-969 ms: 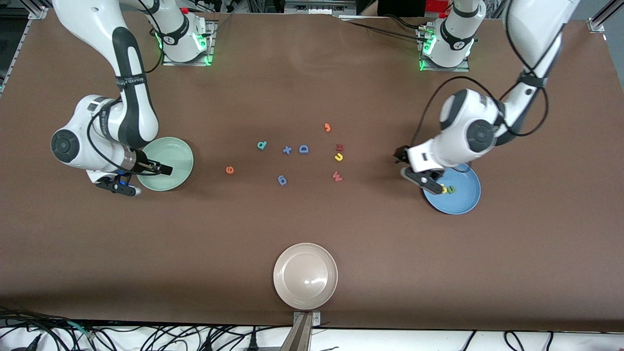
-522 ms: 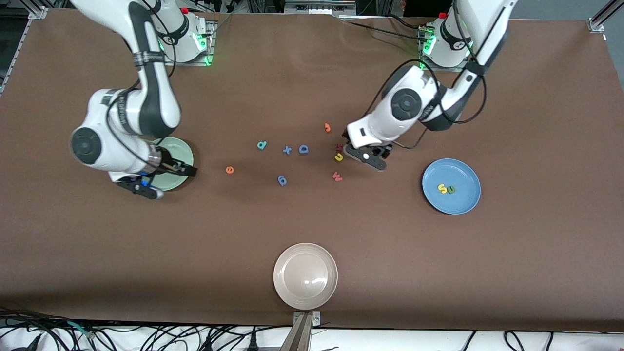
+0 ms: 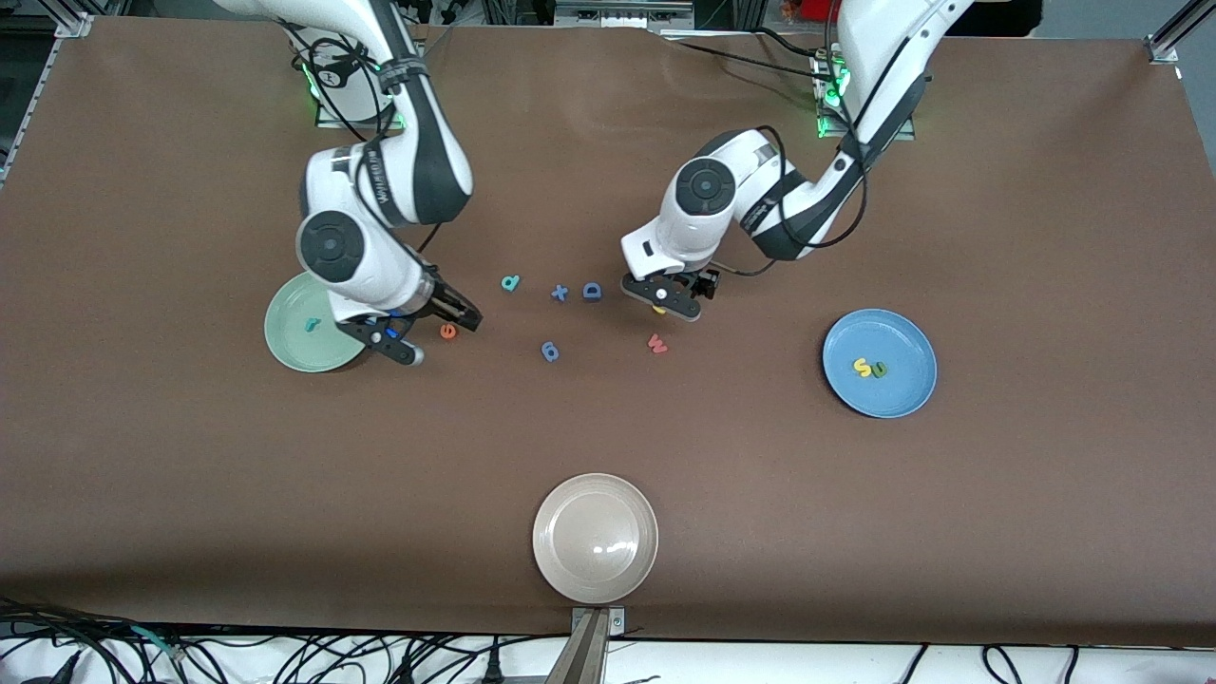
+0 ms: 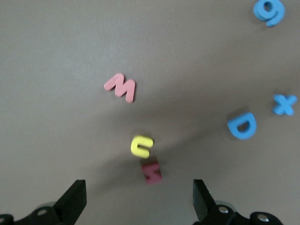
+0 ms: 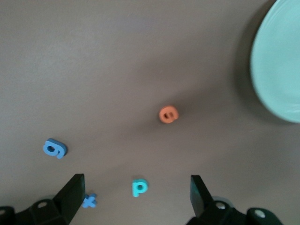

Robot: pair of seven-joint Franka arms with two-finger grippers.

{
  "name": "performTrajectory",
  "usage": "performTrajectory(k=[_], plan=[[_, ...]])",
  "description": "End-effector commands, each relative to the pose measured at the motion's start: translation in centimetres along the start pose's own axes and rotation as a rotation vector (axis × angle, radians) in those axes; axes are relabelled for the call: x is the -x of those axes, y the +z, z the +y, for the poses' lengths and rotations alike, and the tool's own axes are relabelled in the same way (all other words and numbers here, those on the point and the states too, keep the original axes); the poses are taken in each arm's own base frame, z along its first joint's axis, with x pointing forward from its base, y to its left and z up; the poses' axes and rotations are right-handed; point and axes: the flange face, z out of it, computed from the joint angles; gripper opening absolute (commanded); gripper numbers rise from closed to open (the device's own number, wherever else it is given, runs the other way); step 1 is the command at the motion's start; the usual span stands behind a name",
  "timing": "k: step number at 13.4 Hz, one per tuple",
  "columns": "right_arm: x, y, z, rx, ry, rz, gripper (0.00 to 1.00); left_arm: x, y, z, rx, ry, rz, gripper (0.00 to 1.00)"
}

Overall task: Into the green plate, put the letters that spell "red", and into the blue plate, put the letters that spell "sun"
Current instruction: 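Reach the left gripper to the yellow u while the right gripper reaches cyan p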

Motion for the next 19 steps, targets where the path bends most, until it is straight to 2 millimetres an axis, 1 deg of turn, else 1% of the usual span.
performTrajectory(k=[1,3,5,6,8,11,12,15,16,17,18,19], plan=[[2.0,4.7,-2.6,0.016,0.041,0.022,0.99,-1.4,3.3,1.9,-0.035,-0.010,0.036,1.00],[3.2,7.6,-3.6,0.008,0.067,-0.001,0.99,-1.4,4.6,2.0,-0.042,0.000,0.056,1.00],[4.0,9.9,-3.9,0.002,0.083,-0.017,0.98,-1.6,4.7,1.5,-0.046,-0.002,0.059,1.00],[4.1,10.7,-3.4,0.011,0.092,-0.027,0.98,-1.7,4.7,1.2,-0.049,0.003,0.060,0.99],[4.4,11.9,-2.5,0.026,0.099,-0.034,0.98,-1.8,5.1,1.1,-0.041,0.002,0.062,0.99],[5.5,13.0,-2.0,0.037,0.104,-0.060,0.97,-1.6,5.6,1.4,-0.030,-0.002,0.062,0.99],[5.9,13.1,-1.9,0.034,0.102,-0.063,0.97,-1.3,5.8,1.6,-0.032,0.000,0.057,0.99],[6.8,13.3,-1.8,0.037,0.093,-0.064,0.97,-1.0,6.0,1.4,-0.041,0.000,0.044,0.93],[6.9,13.1,-1.5,0.034,0.095,-0.068,0.97,-0.9,6.2,1.4,-0.048,0.001,0.034,0.83],[7.2,13.0,-1.1,0.034,0.096,-0.074,0.97,-0.8,6.2,1.3,-0.055,0.001,0.025,0.68],[7.9,12.9,-1.0,0.036,0.091,-0.081,0.97,-0.9,6.1,1.1,-0.061,-0.001,0.021,0.52],[8.2,13.0,-0.7,0.040,0.089,-0.083,0.97,-0.8,6.2,1.1,-0.061,-0.001,0.019,0.44]])
